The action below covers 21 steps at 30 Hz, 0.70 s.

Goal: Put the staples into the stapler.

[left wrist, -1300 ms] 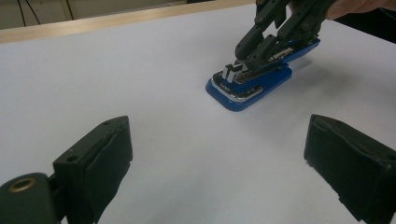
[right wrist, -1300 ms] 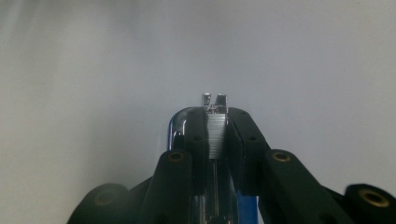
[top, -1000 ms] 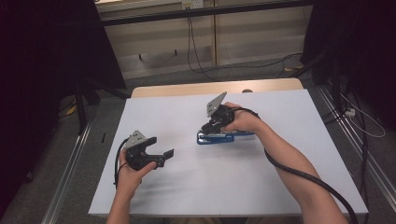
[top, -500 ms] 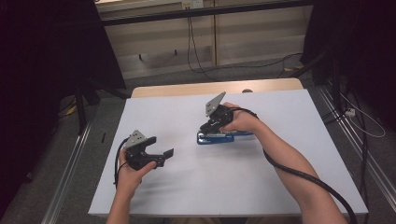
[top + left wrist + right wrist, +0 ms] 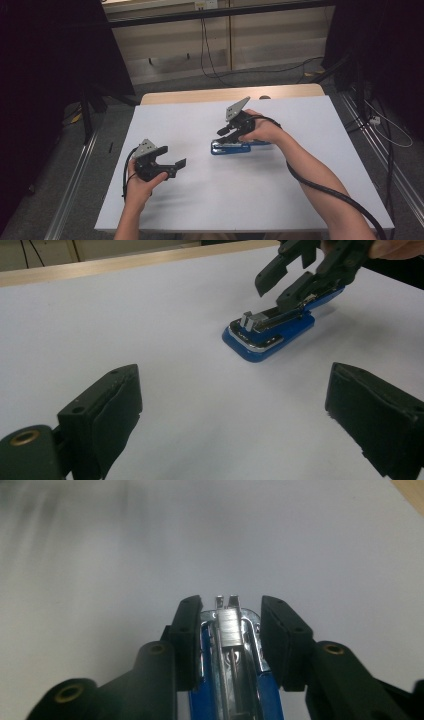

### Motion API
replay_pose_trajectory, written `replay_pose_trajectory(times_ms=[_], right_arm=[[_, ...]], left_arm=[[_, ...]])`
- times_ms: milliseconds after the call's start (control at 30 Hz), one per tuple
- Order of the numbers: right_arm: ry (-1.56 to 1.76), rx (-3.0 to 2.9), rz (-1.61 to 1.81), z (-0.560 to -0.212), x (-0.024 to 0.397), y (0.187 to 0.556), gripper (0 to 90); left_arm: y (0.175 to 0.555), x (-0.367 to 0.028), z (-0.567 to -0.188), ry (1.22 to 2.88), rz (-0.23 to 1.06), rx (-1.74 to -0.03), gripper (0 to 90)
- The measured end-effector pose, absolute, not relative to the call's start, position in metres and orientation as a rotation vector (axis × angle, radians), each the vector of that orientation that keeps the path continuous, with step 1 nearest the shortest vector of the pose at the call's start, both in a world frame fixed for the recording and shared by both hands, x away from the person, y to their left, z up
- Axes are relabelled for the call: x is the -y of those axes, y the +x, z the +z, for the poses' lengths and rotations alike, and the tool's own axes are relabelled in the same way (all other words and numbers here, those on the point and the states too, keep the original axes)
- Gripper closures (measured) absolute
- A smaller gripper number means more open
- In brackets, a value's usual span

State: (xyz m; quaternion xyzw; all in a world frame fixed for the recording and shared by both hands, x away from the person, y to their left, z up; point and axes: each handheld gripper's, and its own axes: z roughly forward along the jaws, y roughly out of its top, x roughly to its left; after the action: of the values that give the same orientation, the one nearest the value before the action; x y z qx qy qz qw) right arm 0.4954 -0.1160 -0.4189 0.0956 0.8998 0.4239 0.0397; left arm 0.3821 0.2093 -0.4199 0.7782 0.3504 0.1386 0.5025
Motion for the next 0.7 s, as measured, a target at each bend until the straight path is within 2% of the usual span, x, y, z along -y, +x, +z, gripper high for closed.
replay_pose_trajectory(times_ms=[367, 500, 700], right_arm=[[0.508, -2.641, 1.312, -0.407, 0.146, 0.474, 35.2], [0.629, -2.574, 1.314, -0.409, 0.159, 0.468, 23.2], [0.752, -2.479, 1.327, -0.41, 0.178, 0.461, 15.5]], left_arm=[[0.386, -0.198, -0.422, 1.895, 0.319, -0.829, 8.1], [0.389, -0.195, -0.422, 1.897, 0.314, -0.826, 8.1], [0.393, -0.19, -0.423, 1.907, 0.312, -0.822, 8.2]])
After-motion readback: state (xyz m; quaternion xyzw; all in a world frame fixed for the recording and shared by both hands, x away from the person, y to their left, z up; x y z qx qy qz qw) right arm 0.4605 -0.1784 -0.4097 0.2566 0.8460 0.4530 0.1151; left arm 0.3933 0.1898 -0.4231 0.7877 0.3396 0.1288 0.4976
